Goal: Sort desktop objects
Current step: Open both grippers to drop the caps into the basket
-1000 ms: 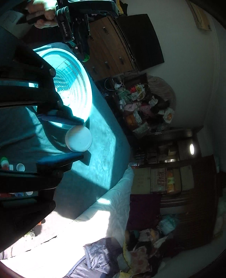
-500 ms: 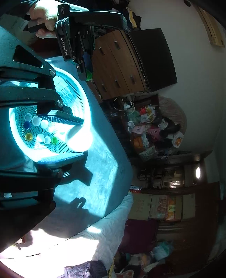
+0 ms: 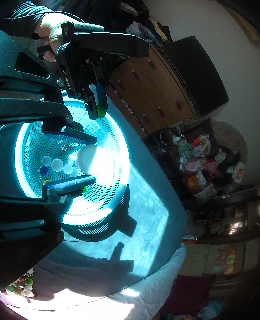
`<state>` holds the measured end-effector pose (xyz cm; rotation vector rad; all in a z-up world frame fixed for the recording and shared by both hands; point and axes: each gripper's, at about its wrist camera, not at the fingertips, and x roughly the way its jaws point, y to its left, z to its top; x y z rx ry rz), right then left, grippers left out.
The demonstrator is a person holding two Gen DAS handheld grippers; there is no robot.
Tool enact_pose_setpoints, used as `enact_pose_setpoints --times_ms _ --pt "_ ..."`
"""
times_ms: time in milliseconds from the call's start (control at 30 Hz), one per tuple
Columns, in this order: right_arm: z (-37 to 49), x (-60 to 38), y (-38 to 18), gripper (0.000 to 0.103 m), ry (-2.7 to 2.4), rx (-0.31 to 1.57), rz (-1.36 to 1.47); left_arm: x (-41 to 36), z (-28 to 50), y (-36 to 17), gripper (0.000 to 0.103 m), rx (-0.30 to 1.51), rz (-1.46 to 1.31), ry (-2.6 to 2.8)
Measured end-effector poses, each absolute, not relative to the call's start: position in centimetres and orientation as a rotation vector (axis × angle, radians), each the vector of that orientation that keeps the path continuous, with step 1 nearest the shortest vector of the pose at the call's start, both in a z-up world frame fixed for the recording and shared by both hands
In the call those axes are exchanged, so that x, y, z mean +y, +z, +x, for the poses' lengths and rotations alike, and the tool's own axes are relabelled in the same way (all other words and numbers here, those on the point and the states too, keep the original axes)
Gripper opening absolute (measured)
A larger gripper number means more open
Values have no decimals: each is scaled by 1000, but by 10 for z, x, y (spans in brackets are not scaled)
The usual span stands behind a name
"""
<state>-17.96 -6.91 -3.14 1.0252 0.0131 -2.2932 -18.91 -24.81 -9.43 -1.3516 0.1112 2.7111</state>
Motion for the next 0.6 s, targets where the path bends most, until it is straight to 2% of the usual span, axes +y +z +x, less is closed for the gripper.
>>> enact_pose_setpoints --times_ms 600 --pt "-184 -76 -41 30 -2280 19 1050 -247 -198 -101 31 103 -1362 2709"
